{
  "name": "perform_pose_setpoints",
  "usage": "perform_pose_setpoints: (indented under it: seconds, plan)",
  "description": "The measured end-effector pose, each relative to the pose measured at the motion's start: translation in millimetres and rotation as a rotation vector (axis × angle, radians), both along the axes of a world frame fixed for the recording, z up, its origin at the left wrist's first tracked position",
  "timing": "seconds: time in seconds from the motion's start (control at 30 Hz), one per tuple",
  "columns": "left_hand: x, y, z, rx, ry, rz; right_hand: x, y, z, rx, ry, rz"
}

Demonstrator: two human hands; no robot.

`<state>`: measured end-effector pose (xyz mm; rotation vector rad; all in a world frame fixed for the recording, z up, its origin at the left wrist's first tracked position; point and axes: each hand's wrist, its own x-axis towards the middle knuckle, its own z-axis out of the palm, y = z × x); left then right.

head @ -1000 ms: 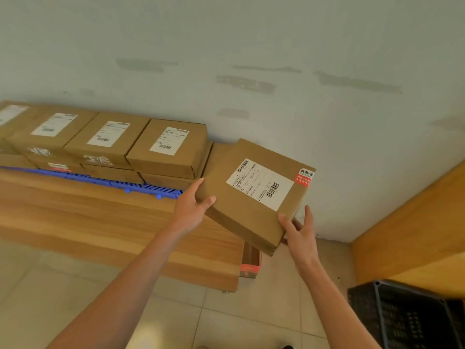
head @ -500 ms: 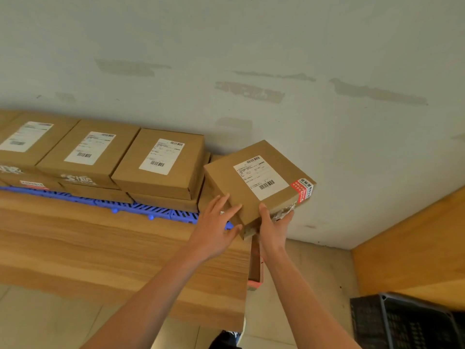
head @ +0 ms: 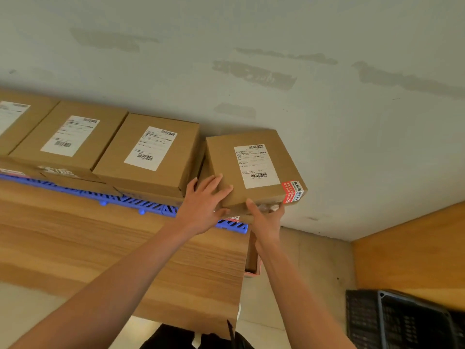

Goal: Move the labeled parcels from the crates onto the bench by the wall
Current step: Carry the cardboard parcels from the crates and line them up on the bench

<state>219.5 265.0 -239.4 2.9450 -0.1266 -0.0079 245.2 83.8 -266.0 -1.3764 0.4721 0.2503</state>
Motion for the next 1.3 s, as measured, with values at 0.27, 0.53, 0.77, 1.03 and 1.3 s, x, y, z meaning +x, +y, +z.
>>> perform_pose_setpoints:
  seconds: [0.27,0.53,0.77,1.03,1.3]
  plan:
    - [12,37,-2,0.083,-0.016,-0.075,7,-24,10,-0.556,-0.139,0.078]
    - [15,58,0,0.042,-0.036,-0.106,2,-14,2,-0.746,-0.245,0.19]
    - [14,79,-3,-0.039,-0.007,-0.008,-9,15,-7,-0.781,-0.263,0.143]
    - [14,96,-9,-0.126,-0.01,-0.038,-19,31,-1,-0.912,-0.345,0.157]
    - [21,117,-5,0.084,0.068,-0.038,-16,24,-15,-1.313,-0.522,0.461]
